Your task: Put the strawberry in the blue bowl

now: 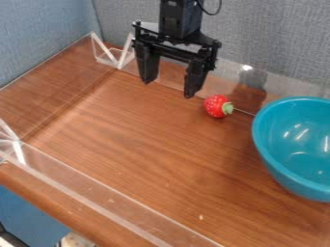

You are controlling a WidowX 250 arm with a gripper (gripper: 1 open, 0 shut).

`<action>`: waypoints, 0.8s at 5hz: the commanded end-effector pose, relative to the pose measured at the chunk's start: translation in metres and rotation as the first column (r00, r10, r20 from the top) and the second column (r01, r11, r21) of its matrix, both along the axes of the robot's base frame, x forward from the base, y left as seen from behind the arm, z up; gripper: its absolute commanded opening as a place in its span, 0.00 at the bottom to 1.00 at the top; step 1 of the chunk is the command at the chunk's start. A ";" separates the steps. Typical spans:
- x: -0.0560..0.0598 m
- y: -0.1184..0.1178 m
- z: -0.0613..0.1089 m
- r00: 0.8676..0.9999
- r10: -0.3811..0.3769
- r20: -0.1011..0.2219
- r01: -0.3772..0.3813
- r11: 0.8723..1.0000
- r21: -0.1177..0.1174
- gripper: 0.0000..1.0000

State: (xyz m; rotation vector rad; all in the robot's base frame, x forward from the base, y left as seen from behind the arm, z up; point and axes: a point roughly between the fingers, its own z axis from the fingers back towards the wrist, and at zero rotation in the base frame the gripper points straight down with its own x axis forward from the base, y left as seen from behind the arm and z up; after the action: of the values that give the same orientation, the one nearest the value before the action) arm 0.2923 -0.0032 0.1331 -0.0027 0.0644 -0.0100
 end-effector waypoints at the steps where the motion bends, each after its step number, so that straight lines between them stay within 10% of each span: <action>1: 0.011 -0.006 -0.007 0.999 -0.031 -0.007 0.031 1.000 -0.001 1.00; 4: 0.049 -0.027 -0.036 0.995 -0.100 -0.002 0.100 0.995 -0.007 1.00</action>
State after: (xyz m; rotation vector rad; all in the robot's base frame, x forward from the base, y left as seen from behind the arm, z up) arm 0.3313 -0.0279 0.0759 -0.0052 0.1429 -0.1072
